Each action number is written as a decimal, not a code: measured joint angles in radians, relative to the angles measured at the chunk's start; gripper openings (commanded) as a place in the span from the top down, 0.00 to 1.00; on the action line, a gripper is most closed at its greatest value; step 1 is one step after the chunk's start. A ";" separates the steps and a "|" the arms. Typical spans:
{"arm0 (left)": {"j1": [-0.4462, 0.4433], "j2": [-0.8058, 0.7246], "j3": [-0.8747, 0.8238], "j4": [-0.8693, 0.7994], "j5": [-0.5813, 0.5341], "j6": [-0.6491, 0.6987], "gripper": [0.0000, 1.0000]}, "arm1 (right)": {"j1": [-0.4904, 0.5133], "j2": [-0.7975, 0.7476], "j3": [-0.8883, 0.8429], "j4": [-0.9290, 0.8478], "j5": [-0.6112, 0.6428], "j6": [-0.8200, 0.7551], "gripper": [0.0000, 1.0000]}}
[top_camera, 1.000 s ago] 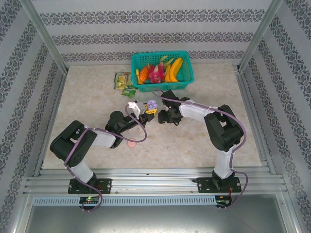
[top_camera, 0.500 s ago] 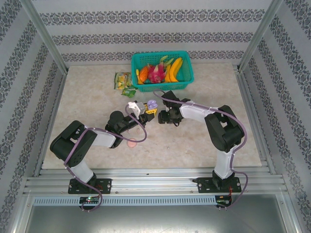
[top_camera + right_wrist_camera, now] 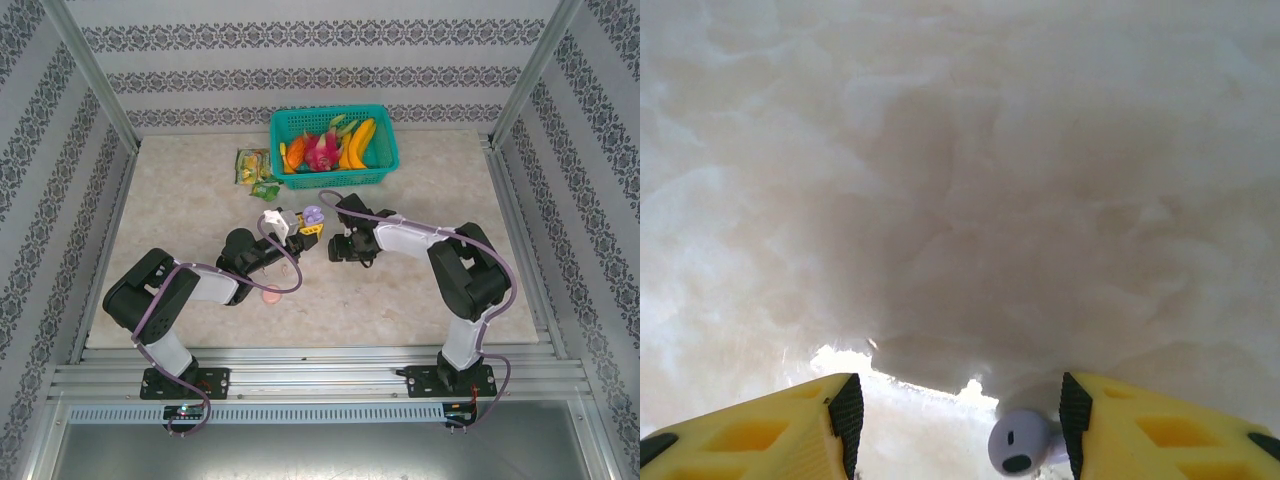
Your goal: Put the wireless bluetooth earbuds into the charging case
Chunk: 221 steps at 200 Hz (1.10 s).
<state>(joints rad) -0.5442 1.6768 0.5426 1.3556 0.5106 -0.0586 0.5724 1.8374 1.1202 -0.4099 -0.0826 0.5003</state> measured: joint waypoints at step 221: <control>0.000 0.000 0.000 0.000 -0.003 0.000 1.00 | 0.061 -0.024 0.048 -0.120 0.120 -0.071 0.53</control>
<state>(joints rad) -0.5442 1.6768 0.5426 1.3556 0.5072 -0.0586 0.6331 1.8133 1.1683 -0.5297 0.0372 0.4297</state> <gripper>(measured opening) 0.240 0.480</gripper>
